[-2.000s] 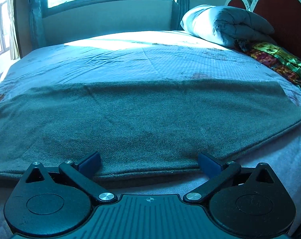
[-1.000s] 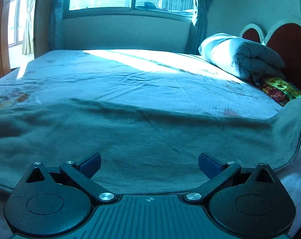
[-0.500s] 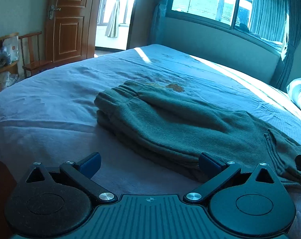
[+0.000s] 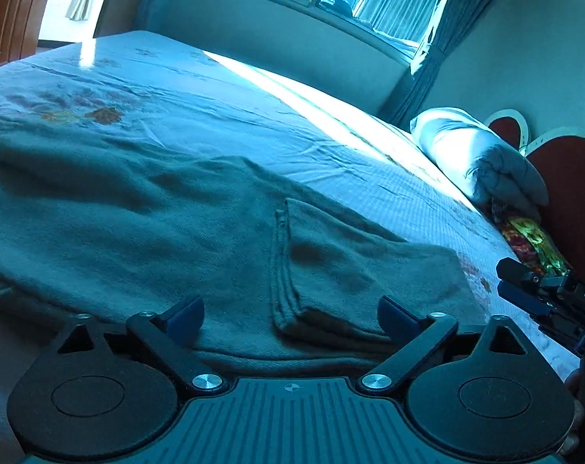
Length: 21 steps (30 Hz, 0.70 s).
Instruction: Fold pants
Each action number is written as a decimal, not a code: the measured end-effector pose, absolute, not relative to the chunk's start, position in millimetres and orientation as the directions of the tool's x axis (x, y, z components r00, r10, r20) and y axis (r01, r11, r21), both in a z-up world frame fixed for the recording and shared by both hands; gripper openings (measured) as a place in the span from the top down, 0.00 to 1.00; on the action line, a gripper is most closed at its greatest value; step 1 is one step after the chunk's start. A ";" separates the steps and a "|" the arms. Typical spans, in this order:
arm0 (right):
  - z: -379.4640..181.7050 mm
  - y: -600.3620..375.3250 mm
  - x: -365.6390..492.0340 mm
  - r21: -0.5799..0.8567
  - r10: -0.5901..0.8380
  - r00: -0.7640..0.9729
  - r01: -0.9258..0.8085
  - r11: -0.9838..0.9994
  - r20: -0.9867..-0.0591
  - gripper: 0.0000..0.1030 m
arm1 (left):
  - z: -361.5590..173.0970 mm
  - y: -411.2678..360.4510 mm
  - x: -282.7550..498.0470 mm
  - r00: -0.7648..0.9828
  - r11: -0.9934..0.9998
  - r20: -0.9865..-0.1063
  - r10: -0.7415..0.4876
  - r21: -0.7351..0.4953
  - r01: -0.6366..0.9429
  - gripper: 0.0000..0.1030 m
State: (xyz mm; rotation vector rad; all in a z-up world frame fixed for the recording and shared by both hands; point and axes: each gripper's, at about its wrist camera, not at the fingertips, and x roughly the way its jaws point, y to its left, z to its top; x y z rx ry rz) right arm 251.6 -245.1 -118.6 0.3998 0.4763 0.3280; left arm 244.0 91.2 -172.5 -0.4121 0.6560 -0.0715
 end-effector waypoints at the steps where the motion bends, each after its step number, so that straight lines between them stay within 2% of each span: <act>1: -122.3 -251.2 250.9 0.443 0.380 0.842 -0.194 0.875 -0.382 0.70 | -176.8 83.1 247.1 0.776 0.911 -0.595 -0.210 -0.408 -0.067 0.32; 4: -132.8 -270.7 251.2 0.472 0.371 0.842 -0.163 0.866 -0.391 0.70 | -183.7 68.6 247.3 0.763 0.903 -0.611 -0.210 -0.421 -0.088 0.35; 8: -143.4 -284.9 257.6 0.506 0.365 0.840 -0.128 0.853 -0.402 0.69 | -190.3 79.2 247.7 0.783 0.820 -0.562 -0.267 -0.559 -0.122 0.35; 9: -145.1 -288.3 258.9 0.514 0.362 0.840 -0.119 0.850 -0.404 0.68 | -193.1 80.8 249.0 0.788 0.807 -0.550 -0.277 -0.578 -0.121 0.55; 10: -146.0 -292.1 259.7 0.522 0.364 0.840 -0.117 0.845 -0.401 0.68 | -194.8 82.4 249.7 0.787 0.798 -0.551 -0.276 -0.588 -0.132 0.82; 12: -144.8 -296.5 259.9 0.531 0.368 0.844 -0.120 0.839 -0.390 0.67 | -186.3 89.5 240.4 0.840 0.770 -0.464 -0.282 -0.632 -0.091 0.82; 13: -142.8 -299.3 258.7 0.535 0.369 0.850 -0.126 0.835 -0.376 0.66 | -176.5 89.5 232.7 0.860 0.794 -0.440 -0.260 -0.603 -0.069 0.81; 15: -142.4 -301.5 258.6 0.547 0.380 0.855 -0.141 0.825 -0.353 0.60 | -176.7 86.1 233.6 0.835 0.837 -0.498 -0.232 -0.540 -0.089 0.82; 17: -147.4 -301.4 262.7 0.578 0.410 0.845 -0.153 0.801 -0.344 0.58 | -198.1 87.3 239.0 0.781 0.851 -0.584 -0.220 -0.507 -0.139 0.81; 18: -152.0 -299.1 266.1 0.576 0.417 0.832 -0.148 0.804 -0.367 0.58 | -204.3 88.6 238.6 0.782 0.854 -0.583 -0.221 -0.503 -0.134 0.81; 21: -175.6 -279.6 287.0 0.444 0.378 0.723 -0.109 0.889 -0.579 0.62 | -201.9 88.9 240.2 0.784 0.850 -0.581 -0.220 -0.509 -0.138 0.80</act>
